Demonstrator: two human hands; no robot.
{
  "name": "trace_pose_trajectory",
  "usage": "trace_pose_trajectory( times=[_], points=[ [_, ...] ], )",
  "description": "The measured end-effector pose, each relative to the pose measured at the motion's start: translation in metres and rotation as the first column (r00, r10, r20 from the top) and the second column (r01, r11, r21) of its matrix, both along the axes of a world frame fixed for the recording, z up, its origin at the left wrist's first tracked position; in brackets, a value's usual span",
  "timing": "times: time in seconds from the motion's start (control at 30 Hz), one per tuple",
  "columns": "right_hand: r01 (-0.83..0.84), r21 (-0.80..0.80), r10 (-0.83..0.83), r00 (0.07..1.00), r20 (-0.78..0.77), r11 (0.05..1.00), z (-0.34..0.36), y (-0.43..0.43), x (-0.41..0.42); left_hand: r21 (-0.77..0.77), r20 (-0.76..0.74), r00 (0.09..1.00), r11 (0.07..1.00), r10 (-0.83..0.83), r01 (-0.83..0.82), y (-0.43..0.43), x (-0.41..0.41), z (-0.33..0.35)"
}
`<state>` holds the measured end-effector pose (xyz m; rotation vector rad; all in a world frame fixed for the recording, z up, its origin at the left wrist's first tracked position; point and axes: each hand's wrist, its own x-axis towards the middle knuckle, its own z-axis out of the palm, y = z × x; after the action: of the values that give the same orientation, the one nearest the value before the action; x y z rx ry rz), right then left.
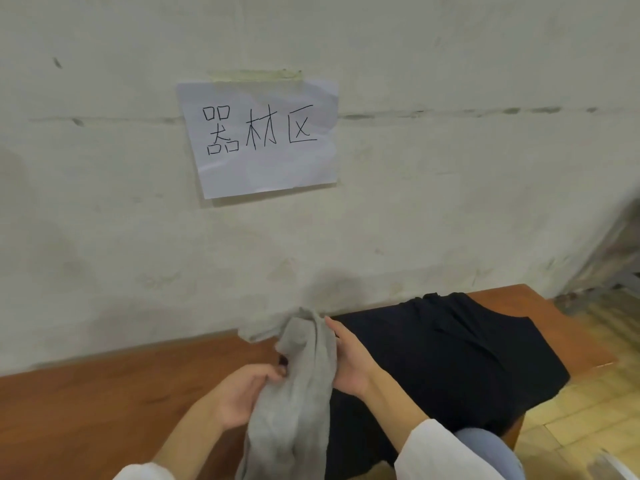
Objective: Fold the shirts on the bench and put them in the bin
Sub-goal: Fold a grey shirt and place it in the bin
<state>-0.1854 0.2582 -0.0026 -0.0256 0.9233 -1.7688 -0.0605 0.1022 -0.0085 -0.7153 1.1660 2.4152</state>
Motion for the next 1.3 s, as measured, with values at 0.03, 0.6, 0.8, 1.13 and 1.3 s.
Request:
trace_pose_trajectory(
  times=[0.03, 0.6, 0.8, 1.13, 1.3],
  points=[
    [0.029, 0.015, -0.029, 0.999, -0.024, 0.999, -0.001, 0.003, -0.002, 0.0, 0.015, 0.999, 0.999, -0.038, 0.038, 0.005, 0.0, -0.001],
    [0.428, 0.508, 0.124, 0.661, -0.74, 0.747, 0.035, -0.114, -0.101, -0.595, -0.366, 0.763, 0.497, 0.532, -0.632, -0.126, -0.023, 0.04],
    [0.211, 0.845, 0.572, 0.654, -0.495, 0.491, -0.029, -0.09, -0.063, -0.975, 0.165, 0.946, 0.191, 0.279, 0.114, -0.118, 0.01, -0.047],
    [-0.062, 0.881, 0.718, 0.607, -0.339, 0.469, 0.01, -0.078, -0.053, -0.971, 0.091, 0.898, 0.239, 0.43, -0.016, -0.108, 0.032, -0.059],
    [0.198, 0.677, 0.044, 0.945, -0.323, 0.708, 0.007, -0.029, -0.096, -0.935, 0.075, 0.847, 0.332, 0.526, -0.123, -0.112, 0.064, -0.061]
  ],
)
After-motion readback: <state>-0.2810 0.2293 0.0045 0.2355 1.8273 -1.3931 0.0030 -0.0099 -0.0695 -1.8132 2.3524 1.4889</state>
